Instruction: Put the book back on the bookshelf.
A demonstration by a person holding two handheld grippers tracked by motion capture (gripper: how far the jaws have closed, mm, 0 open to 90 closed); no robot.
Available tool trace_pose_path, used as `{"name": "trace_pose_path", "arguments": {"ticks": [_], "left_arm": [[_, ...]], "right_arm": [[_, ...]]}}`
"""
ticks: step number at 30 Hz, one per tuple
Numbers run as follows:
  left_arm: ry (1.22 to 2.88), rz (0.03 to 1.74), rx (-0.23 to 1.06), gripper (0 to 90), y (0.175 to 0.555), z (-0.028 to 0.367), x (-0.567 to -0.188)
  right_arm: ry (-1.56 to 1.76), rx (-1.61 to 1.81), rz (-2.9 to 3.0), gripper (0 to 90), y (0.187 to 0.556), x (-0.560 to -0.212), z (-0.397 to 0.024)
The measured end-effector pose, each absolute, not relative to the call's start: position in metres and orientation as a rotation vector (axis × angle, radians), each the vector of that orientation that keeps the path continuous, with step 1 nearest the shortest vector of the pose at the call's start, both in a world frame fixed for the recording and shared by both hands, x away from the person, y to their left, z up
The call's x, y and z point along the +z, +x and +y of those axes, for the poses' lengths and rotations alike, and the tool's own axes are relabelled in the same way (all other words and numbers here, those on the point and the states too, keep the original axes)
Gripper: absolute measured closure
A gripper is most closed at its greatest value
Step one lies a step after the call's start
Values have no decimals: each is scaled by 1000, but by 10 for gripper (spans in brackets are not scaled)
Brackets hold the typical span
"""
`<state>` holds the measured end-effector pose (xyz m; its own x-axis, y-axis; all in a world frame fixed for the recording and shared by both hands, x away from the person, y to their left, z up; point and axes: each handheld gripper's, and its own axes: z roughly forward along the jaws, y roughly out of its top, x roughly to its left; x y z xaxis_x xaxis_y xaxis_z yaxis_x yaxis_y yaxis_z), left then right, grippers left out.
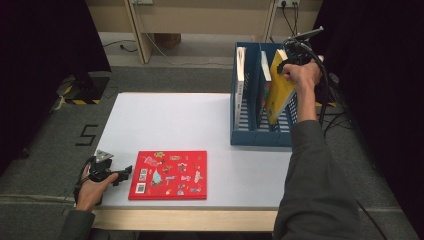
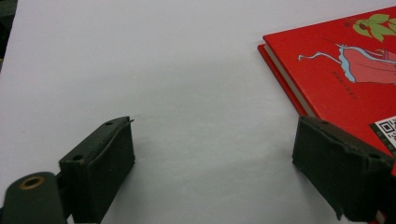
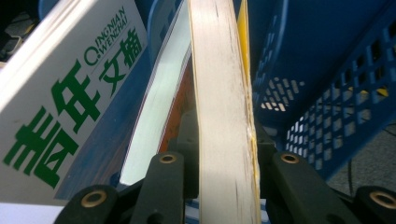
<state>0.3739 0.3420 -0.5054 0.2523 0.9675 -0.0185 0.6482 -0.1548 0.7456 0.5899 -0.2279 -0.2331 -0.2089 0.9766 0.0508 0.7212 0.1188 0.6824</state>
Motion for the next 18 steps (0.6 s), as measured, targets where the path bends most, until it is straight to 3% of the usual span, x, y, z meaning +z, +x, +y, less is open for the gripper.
{"name": "trace_pose_path", "arguments": {"ticks": [18], "left_arm": [[1888, 1467, 639, 112, 374, 342, -505]], "right_arm": [[1679, 795, 2041, 719, 608, -284, -224]]}}
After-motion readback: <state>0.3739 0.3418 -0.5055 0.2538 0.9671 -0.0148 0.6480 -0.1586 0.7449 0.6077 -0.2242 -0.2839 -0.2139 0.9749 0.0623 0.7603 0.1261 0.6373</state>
